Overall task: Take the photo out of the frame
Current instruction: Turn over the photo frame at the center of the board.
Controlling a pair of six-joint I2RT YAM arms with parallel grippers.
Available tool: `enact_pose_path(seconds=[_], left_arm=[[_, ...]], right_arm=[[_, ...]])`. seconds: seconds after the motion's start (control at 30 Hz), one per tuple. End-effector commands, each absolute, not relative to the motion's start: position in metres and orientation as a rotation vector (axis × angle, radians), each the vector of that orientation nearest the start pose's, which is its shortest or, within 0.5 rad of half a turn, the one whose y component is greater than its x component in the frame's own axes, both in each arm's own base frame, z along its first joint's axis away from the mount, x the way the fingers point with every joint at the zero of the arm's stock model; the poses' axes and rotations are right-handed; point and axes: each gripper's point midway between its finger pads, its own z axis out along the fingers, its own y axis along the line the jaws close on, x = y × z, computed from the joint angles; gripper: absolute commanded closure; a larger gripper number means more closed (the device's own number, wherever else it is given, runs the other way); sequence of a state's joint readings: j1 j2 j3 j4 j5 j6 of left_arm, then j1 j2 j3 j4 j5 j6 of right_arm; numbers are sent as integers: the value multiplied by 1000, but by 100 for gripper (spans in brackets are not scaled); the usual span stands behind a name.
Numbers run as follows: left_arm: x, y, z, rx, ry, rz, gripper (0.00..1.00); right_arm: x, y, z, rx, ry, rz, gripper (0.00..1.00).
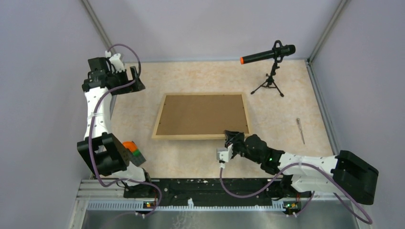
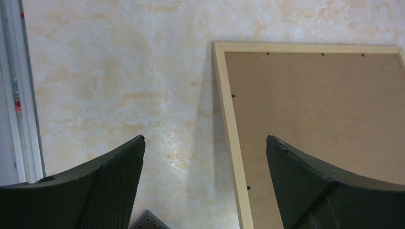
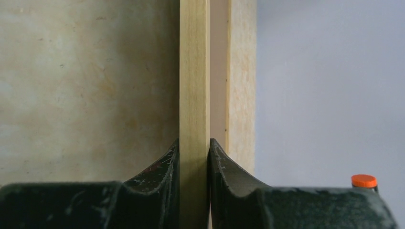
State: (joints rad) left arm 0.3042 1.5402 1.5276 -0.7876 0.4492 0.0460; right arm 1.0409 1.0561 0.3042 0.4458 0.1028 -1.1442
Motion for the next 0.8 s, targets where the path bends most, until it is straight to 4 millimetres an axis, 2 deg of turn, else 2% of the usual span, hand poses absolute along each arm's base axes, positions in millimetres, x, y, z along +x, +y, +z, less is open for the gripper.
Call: enact_pose_path(seconds=[0.0, 0.13, 0.23, 0.3, 0.33, 0.5, 0.6, 0.67, 0.77], left_arm=[[383, 50, 254, -35, 2257, -280, 1], [380, 52, 249, -46, 2276, -265, 1], [379, 50, 244, -53, 2284, -278, 1], [378, 49, 242, -56, 2287, -291, 1], [378, 48, 241, -55, 2290, -297, 1], [377, 43, 237, -3, 2292, -330, 1], [375, 33, 237, 85, 2281, -384, 1], [372, 22, 237, 159, 2270, -455, 1], [368, 12, 230, 248, 2279, -506, 1]], right_arm=[[211, 277, 137, -1554, 857, -95, 77], [201, 269, 114, -1594, 871, -59, 69], [187, 265, 94, -1652, 868, -7, 52], [181, 264, 85, -1678, 875, 16, 47], [180, 263, 82, -1686, 885, 22, 44], [174, 262, 72, -1736, 937, 67, 16], [166, 268, 80, -1758, 958, 131, 2], [163, 270, 88, -1759, 1006, 173, 1], [170, 279, 117, -1699, 1134, 219, 1]])
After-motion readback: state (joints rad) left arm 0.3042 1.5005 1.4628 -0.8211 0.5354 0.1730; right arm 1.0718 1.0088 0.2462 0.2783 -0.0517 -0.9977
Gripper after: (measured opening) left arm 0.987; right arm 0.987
